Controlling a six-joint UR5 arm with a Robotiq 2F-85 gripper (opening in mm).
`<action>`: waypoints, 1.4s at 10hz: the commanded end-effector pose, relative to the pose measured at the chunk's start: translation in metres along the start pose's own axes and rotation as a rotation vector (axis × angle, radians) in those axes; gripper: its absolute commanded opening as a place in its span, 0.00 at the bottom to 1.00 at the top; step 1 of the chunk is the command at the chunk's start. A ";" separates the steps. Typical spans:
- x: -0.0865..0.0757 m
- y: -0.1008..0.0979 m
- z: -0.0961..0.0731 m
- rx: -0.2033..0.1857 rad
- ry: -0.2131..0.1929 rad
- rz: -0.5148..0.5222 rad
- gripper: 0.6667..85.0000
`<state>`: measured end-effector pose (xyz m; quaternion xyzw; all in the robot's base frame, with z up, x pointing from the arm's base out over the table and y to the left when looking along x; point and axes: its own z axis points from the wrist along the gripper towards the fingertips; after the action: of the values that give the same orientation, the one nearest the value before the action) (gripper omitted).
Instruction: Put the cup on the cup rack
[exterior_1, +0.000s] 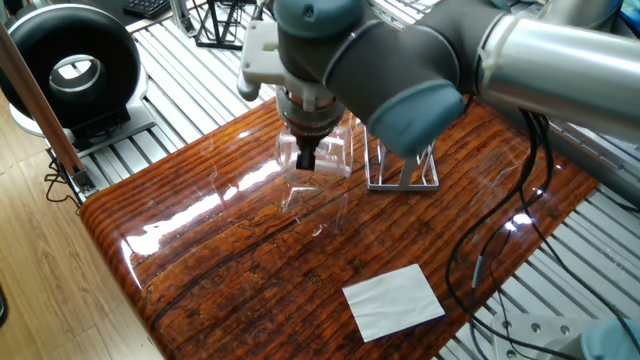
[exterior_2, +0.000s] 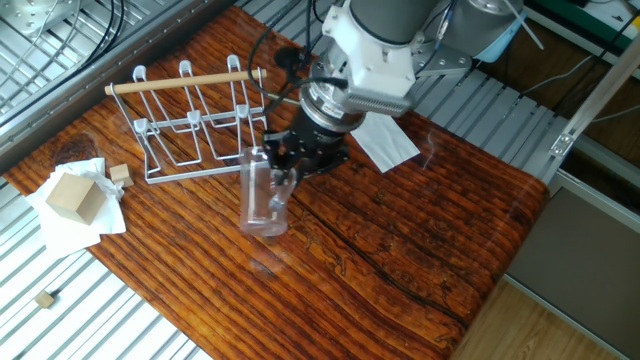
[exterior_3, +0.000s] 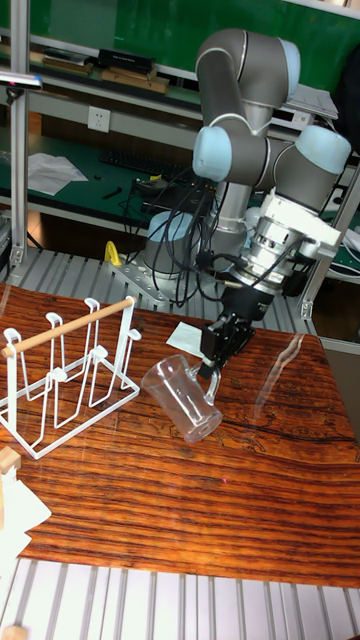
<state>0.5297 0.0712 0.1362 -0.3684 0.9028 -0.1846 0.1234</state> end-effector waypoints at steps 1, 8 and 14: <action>-0.008 -0.048 -0.015 0.188 -0.072 0.006 0.00; -0.036 -0.099 -0.015 0.363 -0.231 -0.046 0.00; -0.037 -0.124 -0.021 0.462 -0.250 -0.086 0.00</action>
<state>0.6210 0.0287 0.2064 -0.3917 0.8037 -0.3331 0.2995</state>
